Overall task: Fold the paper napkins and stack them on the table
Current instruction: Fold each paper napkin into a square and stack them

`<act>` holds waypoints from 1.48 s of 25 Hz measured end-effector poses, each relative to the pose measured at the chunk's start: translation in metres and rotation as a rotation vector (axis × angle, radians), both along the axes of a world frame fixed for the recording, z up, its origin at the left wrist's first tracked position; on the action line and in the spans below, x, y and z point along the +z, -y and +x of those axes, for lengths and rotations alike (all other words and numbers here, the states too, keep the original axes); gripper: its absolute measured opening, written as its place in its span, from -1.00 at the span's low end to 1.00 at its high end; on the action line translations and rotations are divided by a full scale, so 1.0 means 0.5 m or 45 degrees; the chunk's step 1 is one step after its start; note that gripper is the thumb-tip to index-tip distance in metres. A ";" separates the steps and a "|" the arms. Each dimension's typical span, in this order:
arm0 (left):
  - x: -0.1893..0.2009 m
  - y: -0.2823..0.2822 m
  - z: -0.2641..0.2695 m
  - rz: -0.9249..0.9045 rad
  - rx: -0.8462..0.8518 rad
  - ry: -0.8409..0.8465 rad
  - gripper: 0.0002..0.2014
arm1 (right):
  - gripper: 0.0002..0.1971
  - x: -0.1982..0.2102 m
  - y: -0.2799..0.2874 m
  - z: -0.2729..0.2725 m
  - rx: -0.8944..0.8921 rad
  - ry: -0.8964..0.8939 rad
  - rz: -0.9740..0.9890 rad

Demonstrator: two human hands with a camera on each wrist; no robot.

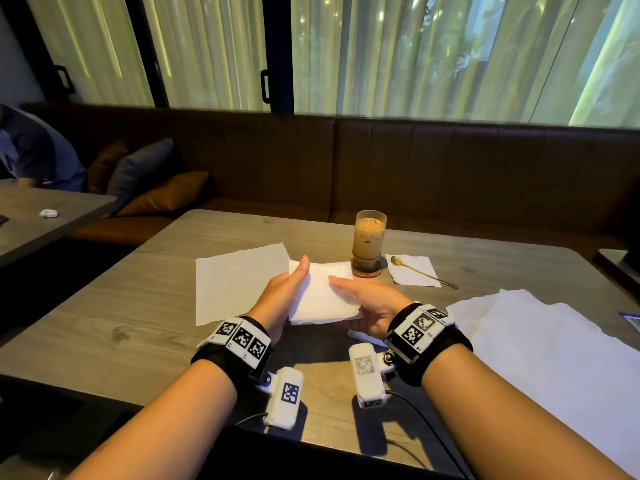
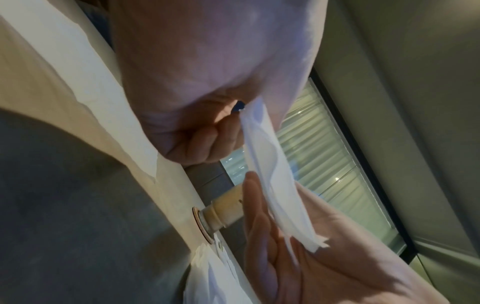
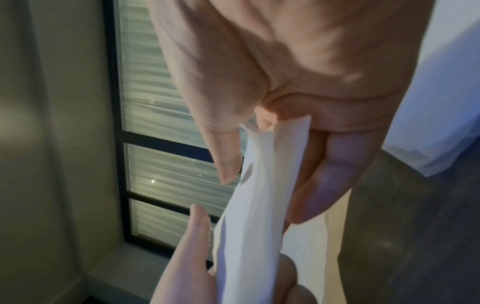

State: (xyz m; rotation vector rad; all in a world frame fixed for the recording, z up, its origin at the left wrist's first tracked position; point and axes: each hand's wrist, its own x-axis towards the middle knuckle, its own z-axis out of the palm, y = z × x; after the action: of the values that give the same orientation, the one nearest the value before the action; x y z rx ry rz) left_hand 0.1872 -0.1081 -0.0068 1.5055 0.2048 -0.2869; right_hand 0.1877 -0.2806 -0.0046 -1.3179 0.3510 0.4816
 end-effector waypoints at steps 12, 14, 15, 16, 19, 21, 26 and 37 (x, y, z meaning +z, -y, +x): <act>-0.007 0.092 0.026 0.216 -0.117 0.057 -0.76 | -0.60 0.021 0.126 -0.011 -0.150 -0.020 -0.313; -0.014 0.118 0.043 0.316 -0.185 0.100 -0.86 | -0.58 0.016 0.164 -0.015 -0.170 -0.052 -0.422; -0.021 0.133 0.053 0.379 -0.223 0.129 -0.90 | -0.61 0.016 0.179 -0.020 -0.177 -0.056 -0.502; -0.029 0.147 0.062 0.452 -0.265 0.155 -0.91 | -0.68 0.012 0.192 -0.025 -0.176 -0.052 -0.608; -0.054 0.185 0.081 0.767 -0.369 0.213 -0.80 | -0.82 -0.008 0.214 -0.036 -0.142 -0.098 -0.890; -0.066 0.192 0.085 0.984 -0.401 0.260 -0.73 | -0.83 -0.021 0.215 -0.038 -0.103 -0.123 -0.956; -0.070 0.183 0.085 1.373 -0.504 0.279 -0.41 | -0.74 -0.024 0.216 -0.015 0.007 -0.032 -1.422; -0.083 0.171 0.077 1.119 -0.486 0.202 -0.59 | -0.49 -0.051 0.163 0.022 0.110 -0.074 -1.319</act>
State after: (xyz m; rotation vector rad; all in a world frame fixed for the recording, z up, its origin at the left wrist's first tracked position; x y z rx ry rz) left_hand 0.2260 -0.1936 -0.0481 2.4348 -0.1120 -0.4053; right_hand 0.1988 -0.3618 -0.0300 -2.3302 0.6362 0.4158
